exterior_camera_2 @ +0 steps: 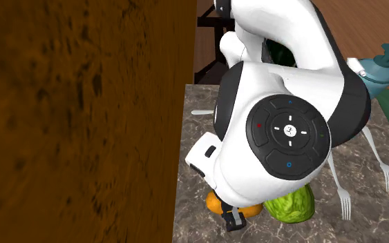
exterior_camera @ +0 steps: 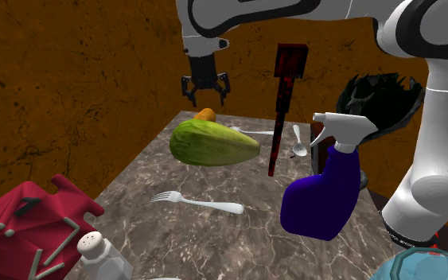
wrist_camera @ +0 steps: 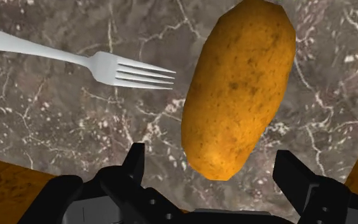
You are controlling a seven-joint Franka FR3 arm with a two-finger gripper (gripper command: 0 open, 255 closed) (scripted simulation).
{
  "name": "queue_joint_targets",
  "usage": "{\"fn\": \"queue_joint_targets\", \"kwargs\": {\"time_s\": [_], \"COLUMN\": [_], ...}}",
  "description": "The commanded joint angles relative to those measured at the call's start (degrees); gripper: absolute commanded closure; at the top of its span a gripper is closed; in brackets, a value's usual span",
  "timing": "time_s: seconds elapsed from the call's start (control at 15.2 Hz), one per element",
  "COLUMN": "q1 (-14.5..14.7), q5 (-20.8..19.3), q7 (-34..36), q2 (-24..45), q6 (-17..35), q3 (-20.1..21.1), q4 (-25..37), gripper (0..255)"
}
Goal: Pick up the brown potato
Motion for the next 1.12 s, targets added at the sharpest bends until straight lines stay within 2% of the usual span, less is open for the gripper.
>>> {"fn": "queue_joint_targets", "kwargs": {"time_s": [0.0,0.4,0.59,0.66,1.06], "q1": [0.9,0.4,0.4,0.3,0.4], "q5": [-0.7,-0.7,-0.7,-0.7,-0.7], "q7": [2.2,2.5,2.5,2.5,2.5], "q2": [2.8,2.6,2.6,2.6,2.6], "q6": [-0.4,4.3,4.7,4.7,4.7], "q3": [-0.3,-0.5,-0.5,-0.5,-0.5], "q4": [2.7,-2.3,-2.7,-2.7,-2.7], "gripper": [0,0,0,255,255]}}
